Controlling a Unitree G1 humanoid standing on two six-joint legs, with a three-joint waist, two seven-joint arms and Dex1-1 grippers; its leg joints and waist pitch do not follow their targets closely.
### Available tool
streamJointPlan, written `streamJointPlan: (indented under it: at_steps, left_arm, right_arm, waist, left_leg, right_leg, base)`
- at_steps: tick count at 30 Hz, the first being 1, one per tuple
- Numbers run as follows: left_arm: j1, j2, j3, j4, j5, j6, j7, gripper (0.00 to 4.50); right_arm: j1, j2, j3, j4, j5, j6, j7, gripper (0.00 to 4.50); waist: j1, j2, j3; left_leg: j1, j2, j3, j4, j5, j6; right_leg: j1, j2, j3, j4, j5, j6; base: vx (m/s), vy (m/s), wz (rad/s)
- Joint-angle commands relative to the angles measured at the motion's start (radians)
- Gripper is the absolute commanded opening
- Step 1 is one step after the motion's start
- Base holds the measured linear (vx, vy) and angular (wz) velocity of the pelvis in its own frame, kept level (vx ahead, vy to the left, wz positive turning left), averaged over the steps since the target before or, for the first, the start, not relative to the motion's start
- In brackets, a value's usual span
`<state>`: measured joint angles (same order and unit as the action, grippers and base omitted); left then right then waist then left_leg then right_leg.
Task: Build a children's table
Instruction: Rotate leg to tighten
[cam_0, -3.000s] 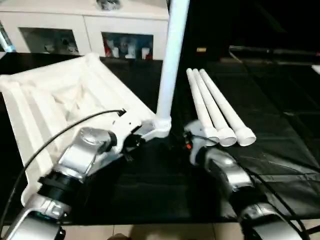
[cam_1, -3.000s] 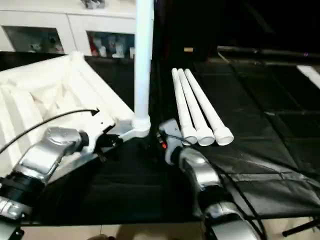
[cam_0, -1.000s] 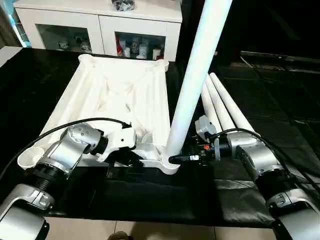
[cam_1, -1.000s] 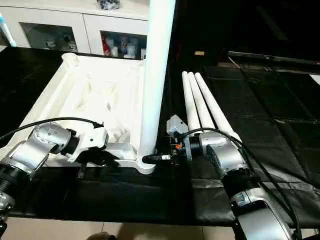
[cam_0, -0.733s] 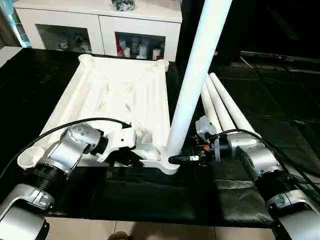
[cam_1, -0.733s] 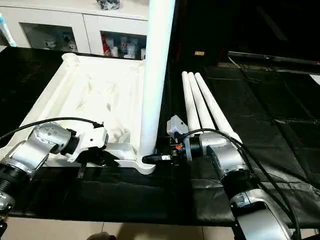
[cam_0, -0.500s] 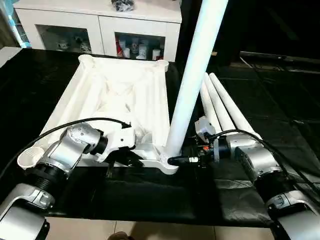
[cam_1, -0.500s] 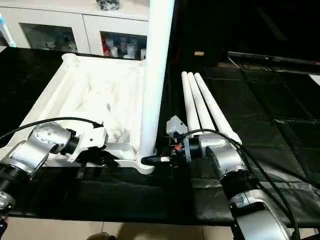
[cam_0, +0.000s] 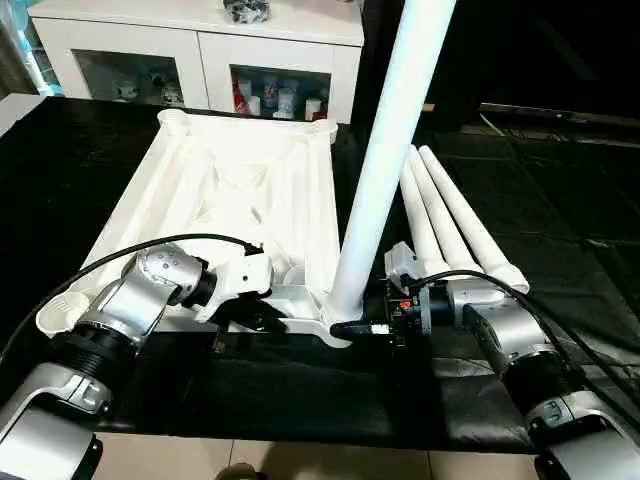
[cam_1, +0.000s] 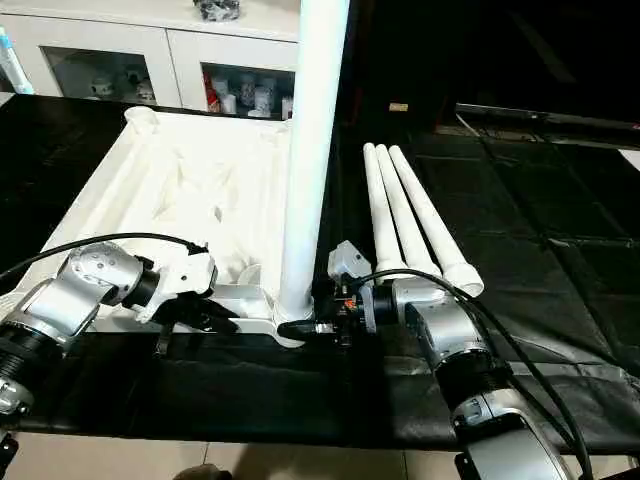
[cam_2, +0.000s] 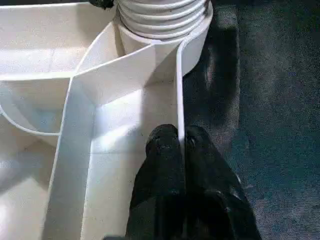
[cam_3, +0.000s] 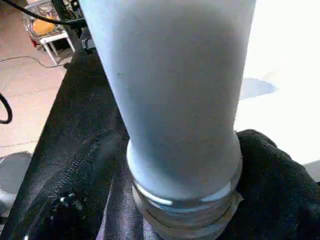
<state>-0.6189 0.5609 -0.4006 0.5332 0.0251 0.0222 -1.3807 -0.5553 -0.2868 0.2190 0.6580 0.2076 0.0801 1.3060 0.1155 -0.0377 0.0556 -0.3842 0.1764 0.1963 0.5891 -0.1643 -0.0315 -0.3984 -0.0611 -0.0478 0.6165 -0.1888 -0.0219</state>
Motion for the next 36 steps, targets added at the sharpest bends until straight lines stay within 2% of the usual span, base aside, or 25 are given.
streamJointPlan:
  at_steps: [1,3,6,12,14,17,18,19,20,21,22,23,24,25,26,27,30,31,32,34,36]
  left_arm:
    - [-0.018,-0.003,-0.022,-0.002,0.023,-0.016,-0.015,0.00]
    - [-0.018,-0.003,-0.022,-0.002,0.023,-0.016,-0.015,0.00]
    - [-0.016,-0.003,-0.022,-0.002,0.022,-0.016,-0.018,0.00]
    - [-0.007,-0.007,-0.014,-0.007,0.014,0.005,-0.018,0.00]
    - [0.008,-0.020,0.006,-0.022,-0.004,0.053,0.009,0.00]
    - [0.024,-0.054,0.043,-0.041,-0.025,0.133,0.087,0.00]
    - [0.029,-0.074,0.061,-0.047,-0.032,0.169,0.133,0.00]
    - [0.032,-0.089,0.074,-0.051,-0.035,0.192,0.167,0.00]
    - [0.030,-0.130,0.108,-0.063,-0.046,0.263,0.251,0.00]
    - [0.030,-0.130,0.108,-0.063,-0.046,0.263,0.251,0.00]
    - [0.028,-0.157,0.130,-0.071,-0.052,0.310,0.306,0.00]
    - [0.021,-0.192,0.159,-0.083,-0.068,0.370,0.362,0.00]
    - [0.008,-0.233,0.191,-0.095,-0.080,0.427,0.430,0.00]
    - [0.008,-0.233,0.191,-0.095,-0.080,0.427,0.430,0.00]
    - [-0.004,-0.268,0.216,-0.105,-0.087,0.473,0.486,0.00]
    - [-0.016,-0.311,0.242,-0.123,-0.088,0.521,0.552,0.00]
    - [-0.024,-0.370,0.263,-0.168,-0.077,0.582,0.627,0.00]
    - [-0.022,-0.385,0.260,-0.191,-0.065,0.596,0.643,0.00]
    - [-0.018,-0.392,0.247,-0.214,-0.047,0.602,0.649,0.00]
    - [-0.007,-0.387,0.226,-0.238,-0.024,0.610,0.657,0.00]
    - [0.002,-0.368,0.219,-0.230,-0.010,0.592,0.658,0.00]
  right_arm:
    - [0.004,-0.001,-0.009,-0.004,0.017,0.010,0.007,3.28]
    - [0.005,-0.001,-0.010,-0.004,0.019,0.011,0.008,3.01]
    - [0.013,0.000,-0.010,-0.005,0.021,0.015,0.015,2.86]
    - [0.034,0.002,-0.009,-0.013,0.018,0.023,0.022,2.78]
    - [0.061,0.012,-0.014,-0.036,0.030,0.048,0.008,2.78]
    - [0.095,0.043,-0.029,-0.052,0.040,0.084,-0.065,2.78]
    - [0.105,0.064,-0.037,-0.050,0.034,0.096,-0.123,2.78]
    - [0.110,0.081,-0.042,-0.044,0.027,0.100,-0.169,2.78]
    - [0.107,0.125,-0.050,-0.015,0.005,0.103,-0.278,2.78]
    - [0.107,0.125,-0.050,-0.015,0.005,0.103,-0.278,2.78]
    - [0.103,0.154,-0.055,0.005,-0.010,0.104,-0.349,2.78]
    - [0.085,0.192,-0.066,0.039,-0.020,0.107,-0.430,2.77]
    - [0.057,0.239,-0.088,0.081,-0.017,0.119,-0.514,2.77]
    - [0.057,0.239,-0.088,0.081,-0.017,0.119,-0.514,2.77]
    - [0.025,0.283,-0.115,0.125,-0.006,0.128,-0.591,2.77]
    - [-0.012,0.327,-0.139,0.173,0.001,0.134,-0.672,2.77]
    - [-0.057,0.369,-0.152,0.232,-0.016,0.140,-0.775,2.77]
    - [-0.068,0.378,-0.152,0.249,-0.025,0.133,-0.797,2.77]
    - [-0.075,0.382,-0.149,0.261,-0.035,0.120,-0.813,2.77]
    - [-0.076,0.388,-0.160,0.258,-0.033,0.099,-0.817,3.33]
    - [-0.070,0.389,-0.176,0.242,-0.016,0.090,-0.802,3.50]
  waist:
    - [-0.002,0.023,-0.070]
    - [-0.002,0.023,-0.070]
    - [0.000,0.025,-0.070]
    - [0.000,0.026,-0.070]
    - [0.002,0.028,-0.069]
    - [0.001,0.026,-0.067]
    - [0.001,0.028,-0.064]
    - [-0.006,0.027,-0.061]
    - [-0.009,0.025,-0.058]
    - [-0.017,0.024,-0.053]
    - [-0.019,0.024,-0.050]
    - [-0.038,0.022,-0.042]
    - [-0.043,0.020,-0.042]
    - [-0.050,0.017,-0.043]
    - [-0.056,0.016,-0.045]
    - [-0.069,0.015,-0.046]
    - [-0.077,0.027,-0.045]
    - [-0.082,0.026,-0.049]
    - [-0.082,0.030,-0.053]
    - [-0.080,0.030,-0.055]
    - [-0.078,0.027,-0.057]
  left_leg:
    - [0.035,0.066,-0.027,-0.072,-0.269,-0.029]
    - [0.034,0.066,-0.027,-0.071,-0.266,-0.027]
    - [0.035,0.066,-0.027,-0.071,-0.268,-0.027]
    - [0.035,0.067,-0.028,-0.073,-0.274,-0.029]
    - [0.037,0.068,-0.027,-0.073,-0.275,-0.031]
    - [0.035,0.067,-0.027,-0.075,-0.284,-0.032]
    - [0.037,0.068,-0.029,-0.076,-0.306,-0.039]
    - [0.039,0.065,-0.032,-0.080,-0.346,-0.051]
    - [0.040,0.063,-0.034,-0.081,-0.368,-0.057]
    - [0.043,0.061,-0.037,-0.082,-0.402,-0.069]
    - [0.047,0.061,-0.041,-0.082,-0.426,-0.073]
    - [0.056,0.057,-0.051,-0.081,-0.495,-0.087]
    - [0.056,0.054,-0.056,-0.079,-0.506,-0.086]
    - [0.053,0.053,-0.057,-0.079,-0.506,-0.087]
    - [0.050,0.050,-0.062,-0.080,-0.502,-0.078]
    - [0.049,0.054,-0.063,-0.081,-0.505,-0.079]
    - [0.049,0.052,-0.069,-0.082,-0.519,-0.074]
    - [0.043,0.054,-0.069,-0.086,-0.505,-0.069]
    - [0.039,0.057,-0.067,-0.089,-0.489,-0.064]
    - [0.037,0.058,-0.059,-0.088,-0.452,-0.050]
    - [0.029,0.054,-0.052,-0.087,-0.399,-0.026]
  right_leg:
    - [0.039,-0.088,0.044,-0.063,-0.152,-0.239]
    - [0.039,-0.088,0.043,-0.063,-0.143,-0.241]
    - [0.038,-0.088,0.043,-0.063,-0.143,-0.243]
    - [0.039,-0.088,0.043,-0.063,-0.143,-0.243]
    - [0.037,-0.087,0.043,-0.063,-0.134,-0.245]
    - [0.038,-0.088,0.044,-0.065,-0.151,-0.245]
    - [0.034,-0.091,0.044,-0.069,-0.187,-0.242]
    - [0.033,-0.093,0.045,-0.075,-0.255,-0.231]
    - [0.032,-0.094,0.045,-0.082,-0.306,-0.218]
    - [0.029,-0.097,0.045,-0.088,-0.393,-0.198]
    - [0.026,-0.101,0.044,-0.097,-0.455,-0.182]
    - [0.018,-0.104,0.038,-0.113,-0.607,-0.139]
    - [0.021,-0.106,0.031,-0.120,-0.654,-0.118]
    - [0.025,-0.106,0.029,-0.120,-0.676,-0.106]
    - [0.028,-0.106,0.018,-0.130,-0.697,-0.084]
    - [0.026,-0.111,0.011,-0.124,-0.682,-0.089]
    - [0.028,-0.111,0.003,-0.132,-0.659,-0.085]
    - [0.034,-0.109,0.002,-0.127,-0.594,-0.102]
    - [0.037,-0.107,0.002,-0.123,-0.530,-0.114]
    - [0.035,-0.108,0.007,-0.118,-0.434,-0.141]
    - [0.041,-0.109,0.010,-0.111,-0.368,-0.162]
  base:
    - [0.000,0.000,0.00]
    - [0.000,0.000,0.00]
    - [0.000,0.000,0.00]
    - [0.000,0.000,0.00]
    - [0.000,0.000,0.00]
    - [0.000,0.000,0.00]
    - [0.000,0.000,0.00]
    - [0.000,0.000,0.00]
    - [0.000,0.000,0.00]
    - [0.000,0.000,0.00]
    - [0.000,0.000,0.00]
    - [0.000,0.000,0.00]
    - [0.000,0.000,0.00]
    - [-0.042,0.034,-0.18]
    - [-0.042,0.034,-0.18]
    - [0.000,0.000,0.00]
    - [0.000,0.000,0.00]
    - [0.000,0.000,0.00]
    - [0.000,0.000,0.00]
    - [0.000,0.000,0.00]
    - [0.000,0.000,0.00]
